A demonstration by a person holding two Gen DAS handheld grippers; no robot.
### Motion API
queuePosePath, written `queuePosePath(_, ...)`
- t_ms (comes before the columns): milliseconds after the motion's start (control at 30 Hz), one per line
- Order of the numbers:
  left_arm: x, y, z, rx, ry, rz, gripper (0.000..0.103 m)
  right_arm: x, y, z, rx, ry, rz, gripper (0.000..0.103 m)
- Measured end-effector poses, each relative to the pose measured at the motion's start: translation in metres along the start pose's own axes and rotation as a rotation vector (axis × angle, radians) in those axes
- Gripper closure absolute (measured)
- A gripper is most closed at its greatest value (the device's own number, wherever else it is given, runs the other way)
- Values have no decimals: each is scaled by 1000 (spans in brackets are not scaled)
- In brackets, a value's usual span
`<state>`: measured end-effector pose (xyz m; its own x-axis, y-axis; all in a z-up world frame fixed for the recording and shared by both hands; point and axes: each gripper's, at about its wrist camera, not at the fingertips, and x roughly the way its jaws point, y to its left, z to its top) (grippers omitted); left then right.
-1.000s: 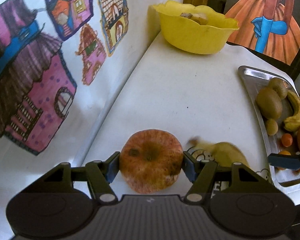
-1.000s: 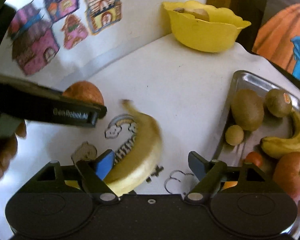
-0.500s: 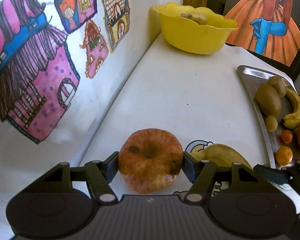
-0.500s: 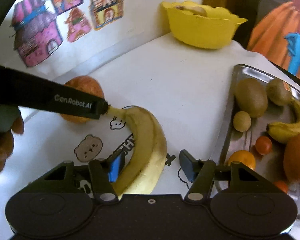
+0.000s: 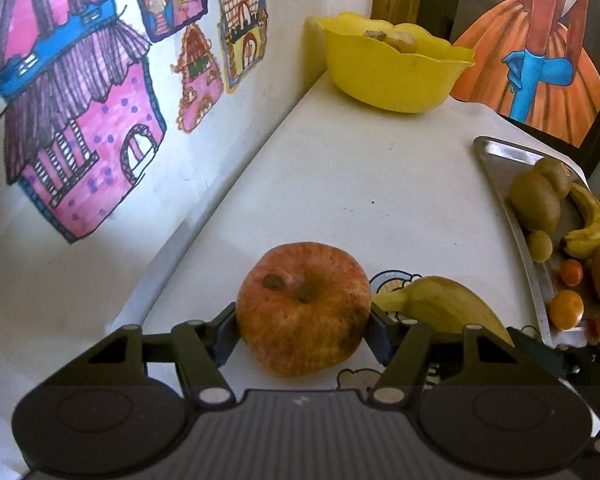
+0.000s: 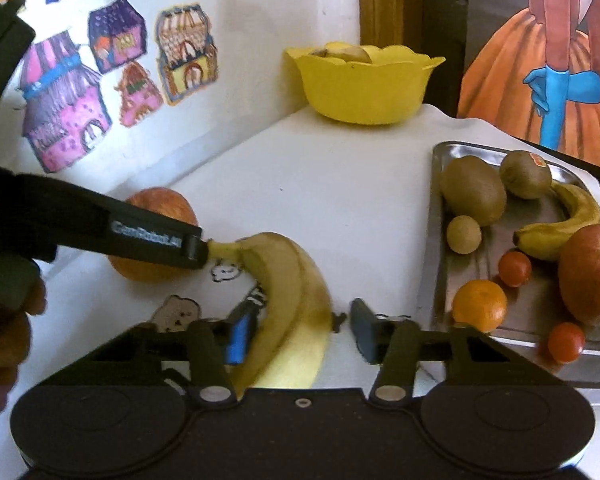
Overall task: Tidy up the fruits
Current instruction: 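Carry the apple with the left tool and the banana with the right tool over the tray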
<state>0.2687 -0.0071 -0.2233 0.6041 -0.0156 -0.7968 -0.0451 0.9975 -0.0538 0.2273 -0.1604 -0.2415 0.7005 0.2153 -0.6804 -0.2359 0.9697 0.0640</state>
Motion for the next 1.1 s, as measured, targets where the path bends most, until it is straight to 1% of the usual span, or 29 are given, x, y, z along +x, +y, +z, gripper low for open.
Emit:
queuePosePath(33,-1,-1,-1,-7,0,2,35,-1,2,-1,-1,-5,6,61)
queuePosePath(100,-3,-1,-3,-22,3,2,35,-2,2,-1,4,-9,6,61)
queuePosePath(267,-14,-1,-11,-41,-13,-9,35,-9,-12,-5,45,-15,37,65)
queuePosePath(367,-18,-8,-14,-52,-24,-14,35,-16,-22,-9,53,-21,48,66)
queuePosePath(500,-20,-20,-12,-54,-26,-25,35,-29,-37,-14,47,-35,47,66)
queuePosePath(667,-22,-37,-7,-55,-39,-27,36,-46,-48,-17,38,-45,67,66)
queuePosePath(900,-37,-58,2,-65,-79,-31,35,-76,-70,-17,37,-82,94,66)
queuePosePath(1100,-37,-89,12,-64,-106,-51,35,-99,-102,-13,49,-114,66,66)
